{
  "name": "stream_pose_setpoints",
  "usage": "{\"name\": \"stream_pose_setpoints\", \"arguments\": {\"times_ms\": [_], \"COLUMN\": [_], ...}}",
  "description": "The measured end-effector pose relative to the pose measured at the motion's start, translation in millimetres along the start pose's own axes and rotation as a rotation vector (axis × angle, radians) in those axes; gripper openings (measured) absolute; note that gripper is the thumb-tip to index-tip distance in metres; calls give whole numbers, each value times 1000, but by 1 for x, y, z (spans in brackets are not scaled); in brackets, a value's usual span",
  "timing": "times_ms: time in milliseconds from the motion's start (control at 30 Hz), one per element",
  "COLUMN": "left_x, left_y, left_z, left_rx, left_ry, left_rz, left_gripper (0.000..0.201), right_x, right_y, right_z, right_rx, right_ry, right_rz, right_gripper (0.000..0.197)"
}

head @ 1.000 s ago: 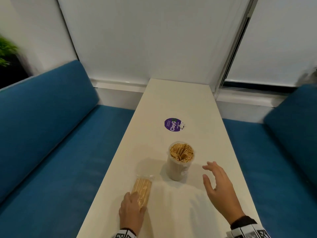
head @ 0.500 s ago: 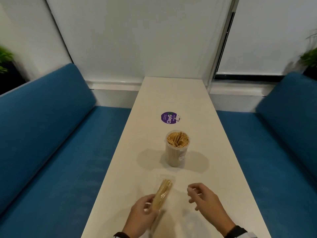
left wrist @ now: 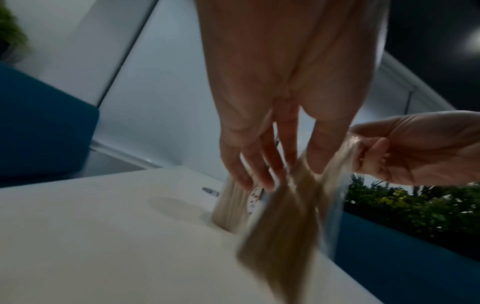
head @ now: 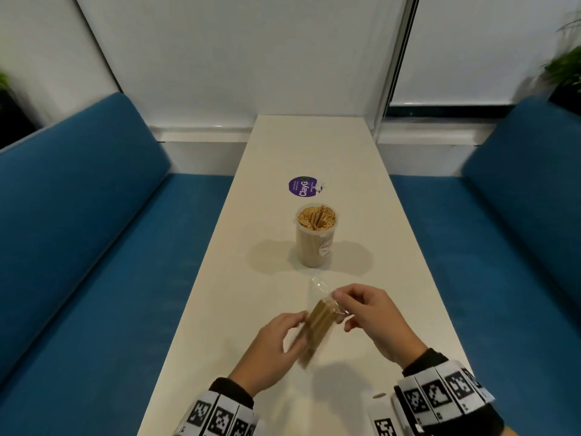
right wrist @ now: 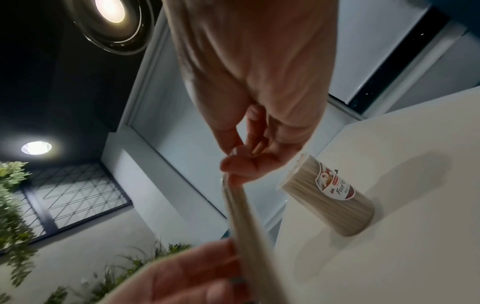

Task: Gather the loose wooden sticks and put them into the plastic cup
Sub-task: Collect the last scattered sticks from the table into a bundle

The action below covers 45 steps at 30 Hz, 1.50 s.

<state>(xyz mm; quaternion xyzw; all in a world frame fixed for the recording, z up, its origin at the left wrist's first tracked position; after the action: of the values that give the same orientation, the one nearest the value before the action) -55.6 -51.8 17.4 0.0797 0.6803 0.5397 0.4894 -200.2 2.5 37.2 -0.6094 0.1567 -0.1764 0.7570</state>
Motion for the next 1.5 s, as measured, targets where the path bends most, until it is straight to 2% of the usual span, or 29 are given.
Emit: {"name": "stream_pose_setpoints", "arguments": {"times_ms": [67,133,167,267,367,600,800,933,1067,1133,1167,1267,1333,1400,1500], "left_x": [-8,-24,-26,-12,-7,-1,-2,-8,-5,-9,-10,-1,5,6,9], "left_y": [9,17,21,29,32,38,35,27,28,24,20,12,15,20,25], "left_z": [-1,-2,-3,-9,-12,-9,-3,0,0,-2,-2,-4,-6,-9,-13], "left_rx": [-27,-102,-142,-255,-283,-218,-213,-233,-169,-133,-128,-105,-65,-33,-10], "left_ry": [95,228,242,115,72,-39,-16,30,-13,4,12,-38,-39,6,3], "left_rz": [28,173,249,454,521,563,502,498,432,354,294,71,-14,40,229], "left_gripper": [34,13,16,35,28,22,21,21,21,26,36,80,93,83,46], "right_x": [1,5,8,14,19,18,21,1,-3,-1,0,3,6,8,9], "right_y": [0,-2,-2,-5,-5,-1,-7,-13,-23,-25,-26,-28,-31,-33,-34], "right_z": [5,10,13,18,22,29,30,25,20,20,20,21,22,23,26], "right_rx": [-13,-15,-15,-11,15,83,-13,-46,-74,-77,-74,-64,-65,-64,-58], "right_ry": [18,12,-1,-51,-94,-161,-87,64,76,67,53,1,-30,-57,-85], "right_rz": [10,-5,-14,-11,-21,-60,190,211,255,195,164,88,22,-53,-100], "right_gripper": [12,12,12,11,9,14,16,15,15,15,14,14,13,11,10]}}
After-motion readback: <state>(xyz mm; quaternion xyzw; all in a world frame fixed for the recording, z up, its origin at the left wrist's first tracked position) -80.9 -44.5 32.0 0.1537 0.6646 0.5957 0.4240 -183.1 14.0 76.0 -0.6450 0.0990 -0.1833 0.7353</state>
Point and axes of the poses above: each hand's wrist, its own z-axis away from the middle knuckle, its own x-axis out of the palm, y = z × x, the point moved 10 cm from there along -z, towards the middle knuckle, and after that the axes turned 3 degrees about -x, right-handed, at the moved point
